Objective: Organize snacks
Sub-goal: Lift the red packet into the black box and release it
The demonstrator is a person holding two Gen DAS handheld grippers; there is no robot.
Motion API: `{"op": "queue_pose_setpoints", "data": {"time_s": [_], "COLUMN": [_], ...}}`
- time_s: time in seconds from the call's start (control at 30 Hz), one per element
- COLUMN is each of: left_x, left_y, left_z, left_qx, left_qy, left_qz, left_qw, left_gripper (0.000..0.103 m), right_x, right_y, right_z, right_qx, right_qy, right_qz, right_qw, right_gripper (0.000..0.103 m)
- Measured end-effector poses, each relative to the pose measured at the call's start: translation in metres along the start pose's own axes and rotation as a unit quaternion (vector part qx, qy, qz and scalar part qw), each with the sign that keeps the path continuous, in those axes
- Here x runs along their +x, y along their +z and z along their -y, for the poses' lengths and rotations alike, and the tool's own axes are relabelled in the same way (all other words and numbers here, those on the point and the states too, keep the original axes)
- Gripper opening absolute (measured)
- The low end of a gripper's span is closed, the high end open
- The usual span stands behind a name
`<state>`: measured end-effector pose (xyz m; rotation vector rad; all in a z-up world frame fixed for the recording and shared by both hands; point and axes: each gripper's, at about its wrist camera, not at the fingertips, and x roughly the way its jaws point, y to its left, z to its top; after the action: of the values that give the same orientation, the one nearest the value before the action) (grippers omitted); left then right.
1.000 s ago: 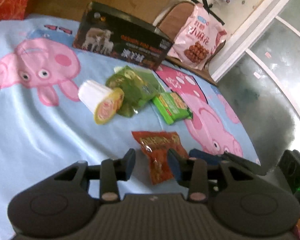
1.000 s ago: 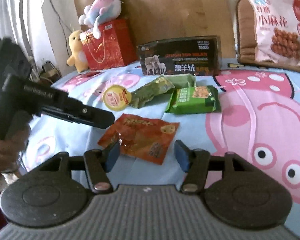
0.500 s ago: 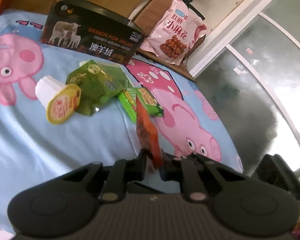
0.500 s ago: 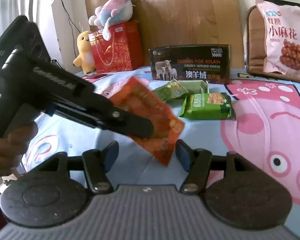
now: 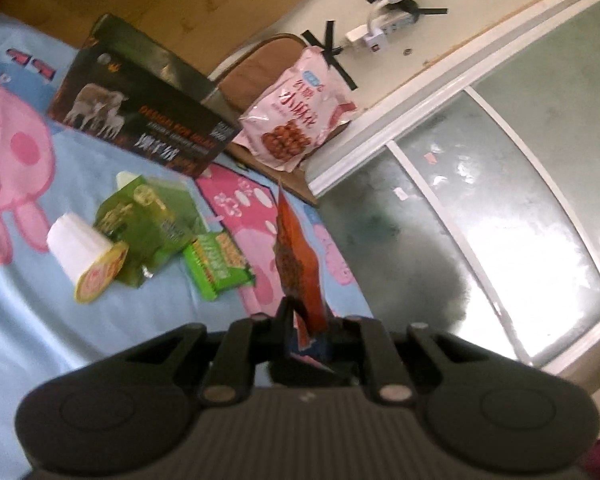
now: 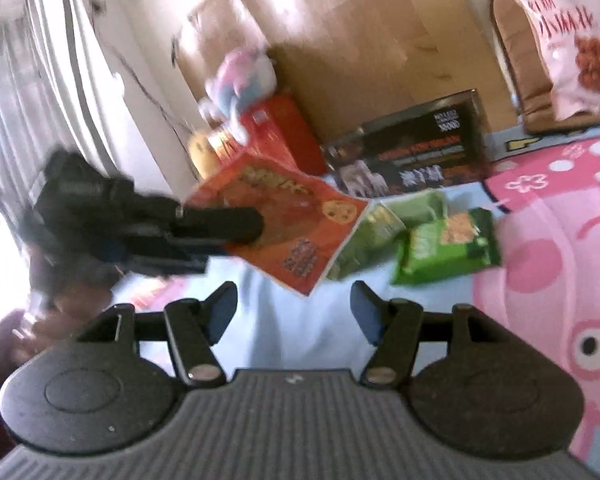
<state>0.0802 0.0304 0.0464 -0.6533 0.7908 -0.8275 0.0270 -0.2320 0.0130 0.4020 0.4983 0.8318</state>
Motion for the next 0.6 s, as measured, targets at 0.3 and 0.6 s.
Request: {"op": "queue_pose_setpoints", "data": {"time_s": [0.3, 0.6], "left_x": [0.004, 0.028], "left_y": [0.043, 0.137], "left_z": [0.005, -0.021], "left_qx": [0.049, 0.072], "left_qy": [0.030, 0.087], "left_qz": [0.008, 0.039], "left_qw": [0.9983, 0.9928], "left_gripper": [0.014, 0.021], "right_x": [0.014, 0.095], "right_y": [0.041, 0.120], "right_z": [0.010, 0.034], "right_qx": [-0.001, -0.070], "right_qy": [0.015, -0.056], "right_qz": [0.011, 0.018], "right_qw": [1.000, 0.996], "right_gripper": [0.026, 0.026]}}
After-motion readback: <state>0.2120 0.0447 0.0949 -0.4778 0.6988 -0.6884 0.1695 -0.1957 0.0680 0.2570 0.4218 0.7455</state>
